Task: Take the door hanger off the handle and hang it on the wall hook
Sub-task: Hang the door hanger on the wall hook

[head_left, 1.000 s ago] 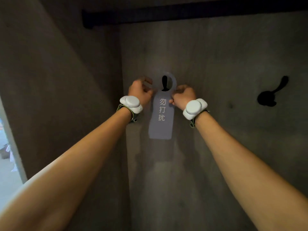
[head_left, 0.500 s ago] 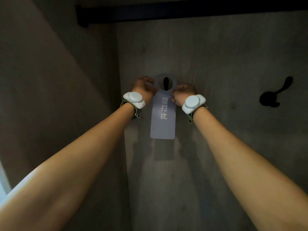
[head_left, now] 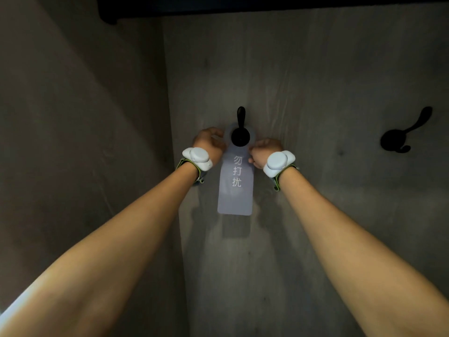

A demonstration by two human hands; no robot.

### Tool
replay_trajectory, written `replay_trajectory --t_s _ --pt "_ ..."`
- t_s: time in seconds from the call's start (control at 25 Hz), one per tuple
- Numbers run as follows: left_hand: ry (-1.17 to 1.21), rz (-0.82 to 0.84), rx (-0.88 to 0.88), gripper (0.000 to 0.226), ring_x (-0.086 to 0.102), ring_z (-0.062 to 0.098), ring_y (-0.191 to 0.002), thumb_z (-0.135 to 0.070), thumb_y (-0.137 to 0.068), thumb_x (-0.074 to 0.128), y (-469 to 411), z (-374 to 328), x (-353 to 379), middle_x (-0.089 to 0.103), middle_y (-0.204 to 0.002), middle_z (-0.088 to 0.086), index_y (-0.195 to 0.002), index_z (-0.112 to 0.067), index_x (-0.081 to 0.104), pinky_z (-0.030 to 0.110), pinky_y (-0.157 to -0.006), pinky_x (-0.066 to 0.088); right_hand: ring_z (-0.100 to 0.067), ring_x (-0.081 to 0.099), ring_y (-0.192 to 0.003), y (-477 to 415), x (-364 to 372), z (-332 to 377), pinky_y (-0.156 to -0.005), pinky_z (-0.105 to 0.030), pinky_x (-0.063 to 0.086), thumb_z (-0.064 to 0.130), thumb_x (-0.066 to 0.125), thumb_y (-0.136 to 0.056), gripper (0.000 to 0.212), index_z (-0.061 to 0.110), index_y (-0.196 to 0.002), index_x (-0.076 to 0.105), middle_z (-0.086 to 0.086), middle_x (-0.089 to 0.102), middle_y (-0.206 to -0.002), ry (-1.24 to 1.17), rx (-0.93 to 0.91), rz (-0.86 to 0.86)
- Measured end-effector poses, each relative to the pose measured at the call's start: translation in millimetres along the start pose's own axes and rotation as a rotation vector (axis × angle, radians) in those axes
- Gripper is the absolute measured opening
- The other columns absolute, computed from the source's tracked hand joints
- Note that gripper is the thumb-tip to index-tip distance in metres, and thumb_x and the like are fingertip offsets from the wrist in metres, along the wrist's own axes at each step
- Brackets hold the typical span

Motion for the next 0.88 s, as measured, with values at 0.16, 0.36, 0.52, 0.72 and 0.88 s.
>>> replay_trajectory --t_s 0.16,0.36,0.52,0.72,0.88 --pt "0.049 0.009 -0.023 0.010 0.055 0.017 -0.067 -0.012 -0.085 0.071 -10 17 12 0.065 -0.073 0.007 -0.094 -0.012 0.067 0.021 -0.062 0.042 -0.006 0.065 -0.044 -7 2 -13 -0.056 -0.022 0.055 0.018 0.061 -0.093 0.025 0.008 -0.073 0.070 -0.008 0.069 -0.070 -0.009 -0.002 -0.064" --pt "-0.066 -0.004 -0.025 0.016 0.072 0.038 -0.095 -0.029 -0.075 0.065 -17 32 22 0.077 -0.096 0.015 -0.090 -0.024 0.070 0.045 -0.085 0.060 -0.003 0.070 -0.048 -20 11 -26 -0.053 -0.011 0.054 0.022 0.058 -0.097 0.032 0.009 -0.072 0.071 -0.010 0.072 -0.079 0.045 0.019 -0.006" --pt "-0.112 0.004 -0.046 0.010 0.074 0.030 -0.089 -0.022 -0.080 0.061 -22 47 32 0.069 -0.070 -0.006 -0.082 -0.030 0.067 0.037 -0.080 0.061 -0.001 0.065 -0.039 -23 15 -35 -0.042 -0.010 0.049 0.023 0.059 -0.099 0.021 0.006 -0.098 0.071 -0.007 0.072 -0.081 -0.053 0.041 -0.019" --pt "-0.060 -0.012 -0.042 0.018 0.072 0.034 -0.091 -0.018 -0.076 0.060 -22 42 31 0.077 -0.090 0.015 -0.092 -0.015 0.069 0.042 -0.083 0.060 -0.001 0.064 -0.035 -26 15 -41 -0.042 -0.014 0.051 0.024 0.062 -0.097 0.020 0.007 -0.091 0.072 -0.011 0.072 -0.070 -0.077 0.056 -0.040" --pt "-0.124 -0.005 -0.043 0.030 0.072 0.028 -0.095 -0.016 -0.081 0.070 -12 37 32 0.076 -0.103 0.013 -0.109 -0.007 0.069 0.038 -0.088 0.058 -0.026 0.079 -0.072 -20 12 -42 -0.081 -0.042 0.065 0.018 0.062 -0.095 0.030 0.012 -0.066 0.064 -0.012 0.071 -0.073 -0.093 0.071 -0.057"
Point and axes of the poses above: each hand's wrist, its own y-axis away from the middle knuckle, its own x-axis out of the palm, z = x × y, the point moved 10 cm from there along -y, towards the middle knuckle
